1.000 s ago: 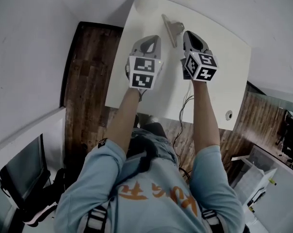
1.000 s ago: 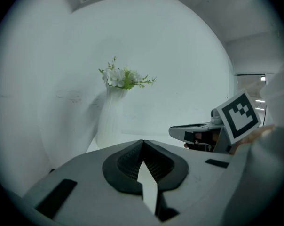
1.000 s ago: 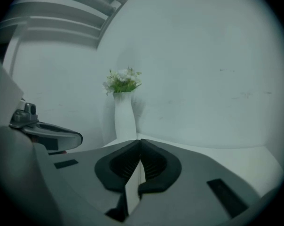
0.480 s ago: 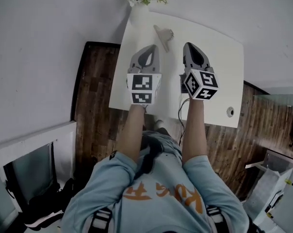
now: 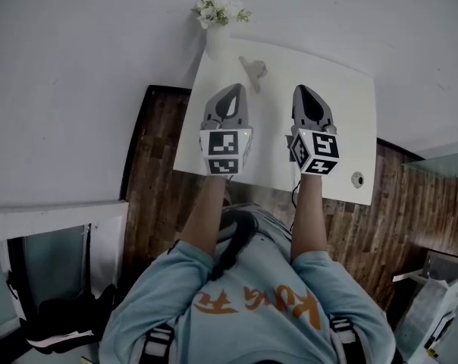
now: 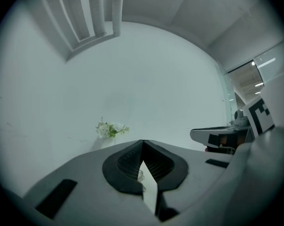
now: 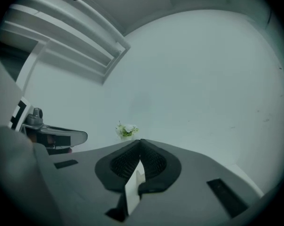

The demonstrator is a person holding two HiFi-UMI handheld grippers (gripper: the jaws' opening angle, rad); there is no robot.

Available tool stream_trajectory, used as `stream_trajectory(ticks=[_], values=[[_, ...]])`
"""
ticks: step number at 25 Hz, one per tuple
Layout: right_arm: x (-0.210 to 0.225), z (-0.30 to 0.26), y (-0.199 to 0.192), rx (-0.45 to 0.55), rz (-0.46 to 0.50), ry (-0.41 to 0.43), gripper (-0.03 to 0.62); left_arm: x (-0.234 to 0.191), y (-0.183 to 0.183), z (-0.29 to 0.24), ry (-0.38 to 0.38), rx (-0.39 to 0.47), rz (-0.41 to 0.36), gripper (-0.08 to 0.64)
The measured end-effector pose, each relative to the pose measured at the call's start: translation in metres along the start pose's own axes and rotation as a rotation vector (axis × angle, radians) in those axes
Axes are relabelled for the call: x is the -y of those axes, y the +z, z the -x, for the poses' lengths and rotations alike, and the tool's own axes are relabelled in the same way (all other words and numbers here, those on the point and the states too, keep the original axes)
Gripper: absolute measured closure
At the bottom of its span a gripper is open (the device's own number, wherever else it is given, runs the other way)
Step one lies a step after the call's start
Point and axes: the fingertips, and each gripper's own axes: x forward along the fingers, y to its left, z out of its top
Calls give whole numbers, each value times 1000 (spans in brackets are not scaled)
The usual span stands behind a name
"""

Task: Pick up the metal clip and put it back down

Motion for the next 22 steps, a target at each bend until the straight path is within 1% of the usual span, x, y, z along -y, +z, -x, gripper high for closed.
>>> stream_trajectory(ticks=[2, 5, 11, 17, 22], values=[[4, 6, 5, 9, 8, 0, 578, -1, 8, 3, 22, 15, -9, 543], [8, 12, 12, 24, 12, 13, 579, 3, 18, 6, 34, 34, -14, 543], [9, 19, 15, 19, 28, 35, 580, 19, 22, 2, 17, 38, -37, 543], [26, 19, 12, 0, 17, -7, 580, 29, 20, -5, -5, 24, -54, 543], [28, 22, 13, 6, 11, 5, 580, 34, 19, -7, -10, 5, -68, 543]])
